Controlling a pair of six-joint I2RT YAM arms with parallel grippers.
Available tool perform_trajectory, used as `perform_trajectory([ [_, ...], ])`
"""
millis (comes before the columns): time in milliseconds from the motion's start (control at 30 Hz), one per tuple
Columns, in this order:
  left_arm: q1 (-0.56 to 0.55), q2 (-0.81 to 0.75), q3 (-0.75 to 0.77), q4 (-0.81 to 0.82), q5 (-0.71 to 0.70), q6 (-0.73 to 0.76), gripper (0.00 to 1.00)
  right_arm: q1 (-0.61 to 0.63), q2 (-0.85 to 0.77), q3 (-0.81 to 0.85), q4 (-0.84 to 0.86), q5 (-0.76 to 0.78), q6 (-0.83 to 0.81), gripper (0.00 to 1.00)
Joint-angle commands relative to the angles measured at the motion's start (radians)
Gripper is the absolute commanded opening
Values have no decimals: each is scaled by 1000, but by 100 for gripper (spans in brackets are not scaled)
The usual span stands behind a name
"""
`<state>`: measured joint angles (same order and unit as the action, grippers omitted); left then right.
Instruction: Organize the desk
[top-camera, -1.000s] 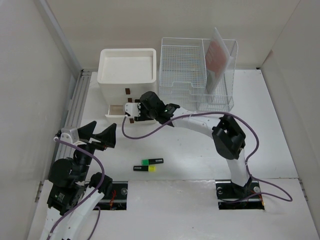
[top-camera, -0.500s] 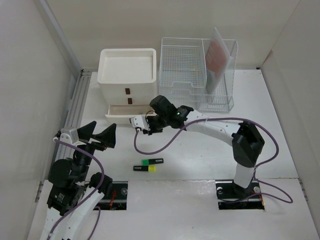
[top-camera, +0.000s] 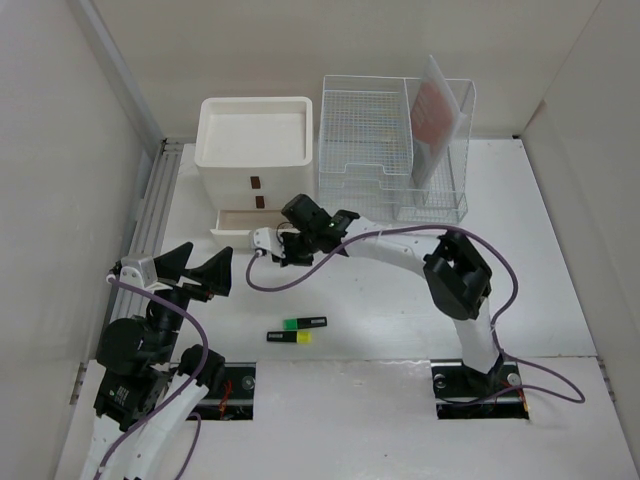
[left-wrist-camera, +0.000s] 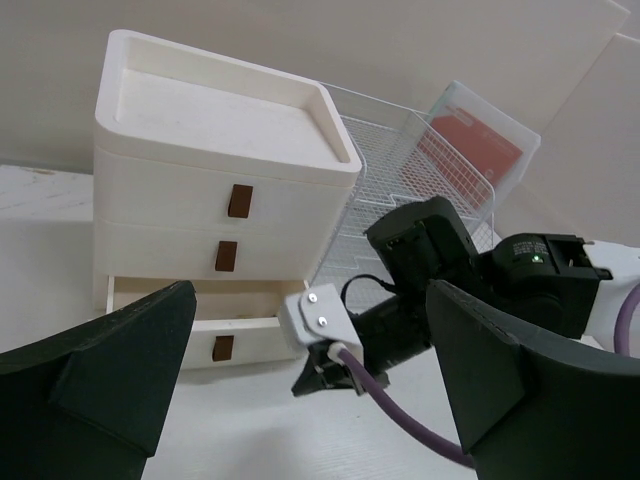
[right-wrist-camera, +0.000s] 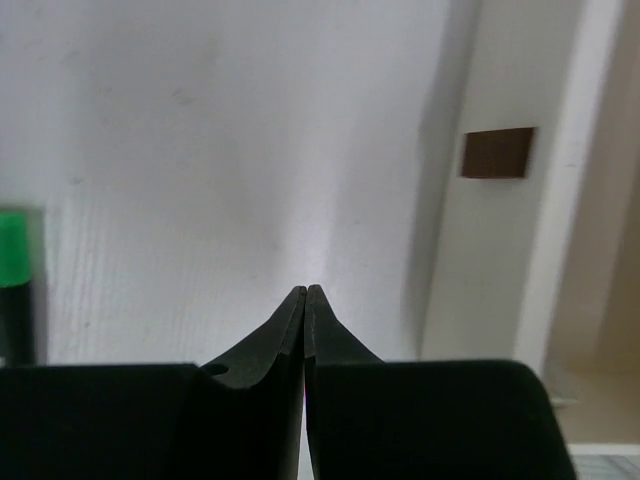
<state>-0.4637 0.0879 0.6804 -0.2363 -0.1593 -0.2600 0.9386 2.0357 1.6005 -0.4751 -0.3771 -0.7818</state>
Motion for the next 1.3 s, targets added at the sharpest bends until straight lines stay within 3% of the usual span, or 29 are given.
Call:
perform_trajectory([
  [0,-4,0,-1,35,-5,-4,100,14,46,102,110,105,104,6],
  [300,-4,0,-1,35,-5,-4,100,14,135,199,156,237,160,6],
  [733,-4,0,-1,35,-5,-4,100,34,166,176,296,415,197,5],
  [1267,-4,0,-1,35,-5,-4,100,43,213,196,332,492,197,4],
])
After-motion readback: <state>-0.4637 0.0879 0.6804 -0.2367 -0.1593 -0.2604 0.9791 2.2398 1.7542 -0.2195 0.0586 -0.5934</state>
